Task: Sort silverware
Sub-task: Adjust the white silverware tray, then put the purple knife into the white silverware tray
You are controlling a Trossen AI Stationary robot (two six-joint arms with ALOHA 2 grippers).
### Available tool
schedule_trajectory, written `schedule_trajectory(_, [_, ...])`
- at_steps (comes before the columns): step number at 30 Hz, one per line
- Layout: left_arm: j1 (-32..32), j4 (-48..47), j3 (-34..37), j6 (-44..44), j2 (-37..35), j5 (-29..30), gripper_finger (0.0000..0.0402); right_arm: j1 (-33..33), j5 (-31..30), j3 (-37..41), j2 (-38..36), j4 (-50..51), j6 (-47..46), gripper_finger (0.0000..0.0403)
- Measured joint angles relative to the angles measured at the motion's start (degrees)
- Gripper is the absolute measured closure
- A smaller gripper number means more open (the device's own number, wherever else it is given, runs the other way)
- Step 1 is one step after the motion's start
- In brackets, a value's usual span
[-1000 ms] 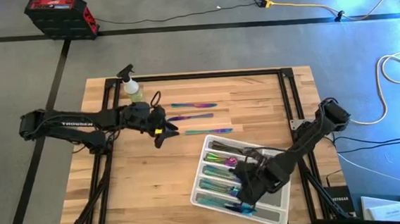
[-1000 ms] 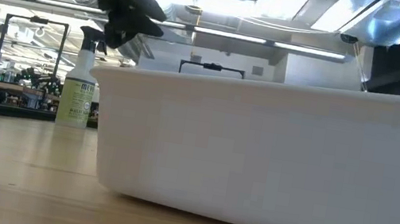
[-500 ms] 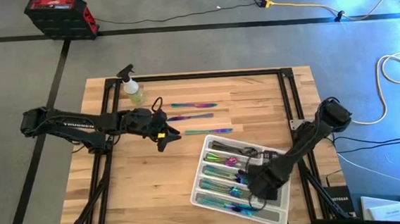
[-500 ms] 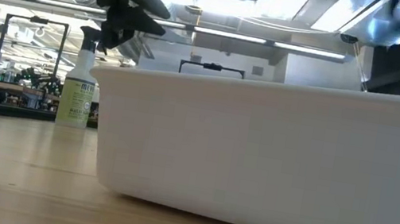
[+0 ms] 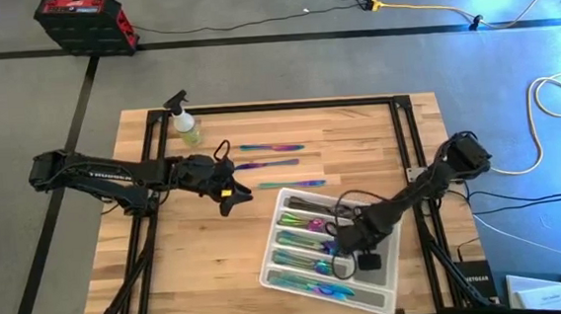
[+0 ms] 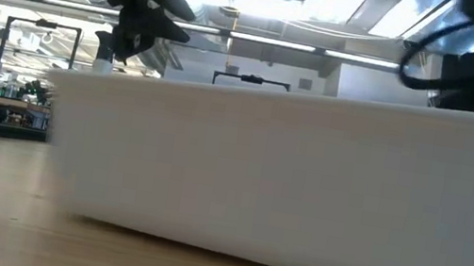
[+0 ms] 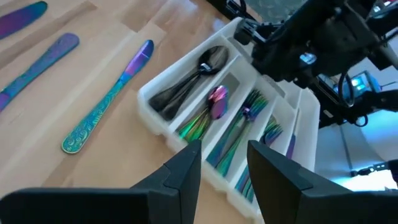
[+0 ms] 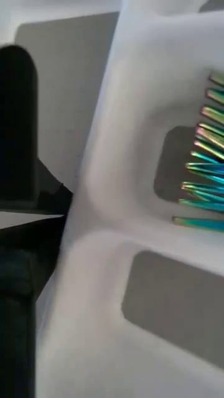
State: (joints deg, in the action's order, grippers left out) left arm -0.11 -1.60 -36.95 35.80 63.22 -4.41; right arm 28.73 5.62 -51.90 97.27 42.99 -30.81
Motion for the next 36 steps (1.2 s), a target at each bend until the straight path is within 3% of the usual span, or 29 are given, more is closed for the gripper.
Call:
schedule_trajectory(5, [-0.4,-1.95,0.0,-1.15,-0.02,0.11,0.0286,-3.98,-2.91,-0.44,0.12,-4.5,7.7,0.04])
schedule_trajectory(10, [-0.4,-3.61,0.0,-0.57,-0.02,0.16,0.0286,-7.94,-9.53,-2.58,0.56,-10.75,17.11,0.0402])
schedule_trajectory(17, [-0.38,-4.19,0.0,-1.45,-0.02,0.64,0.0286,-12.46,-7.97,-5.7,0.56,-19.65,25.12,0.0402])
schedule_trajectory(24, [2.36,-2.78,0.0,-4.19,-0.02,5.24,0.0286,-12.28,-9.42,-15.12,0.48,-12.76,24.47,0.0402])
schedule_trajectory(28, [7.29,-3.98,0.0,-7.69,0.31,6.56,0.0286,-13.07,-15.61,-21.82,0.4,-6.68,22.04,0.0402])
schedule_trajectory(31, [12.0,-5.96,0.0,-8.75,1.96,6.71,0.0286,-15.82,-16.69,-25.24,0.37,-6.77,17.27,0.0402])
schedule_trajectory(33, [14.9,-5.85,0.0,-11.16,3.75,5.92,0.0286,-18.02,-16.71,-26.54,0.31,-6.67,15.66,0.0402])
schedule_trajectory(36, [18.87,-3.51,-0.55,-17.15,7.81,-0.75,0.0286,-21.94,-15.23,-28.01,0.31,-6.28,14.53,0.0402])
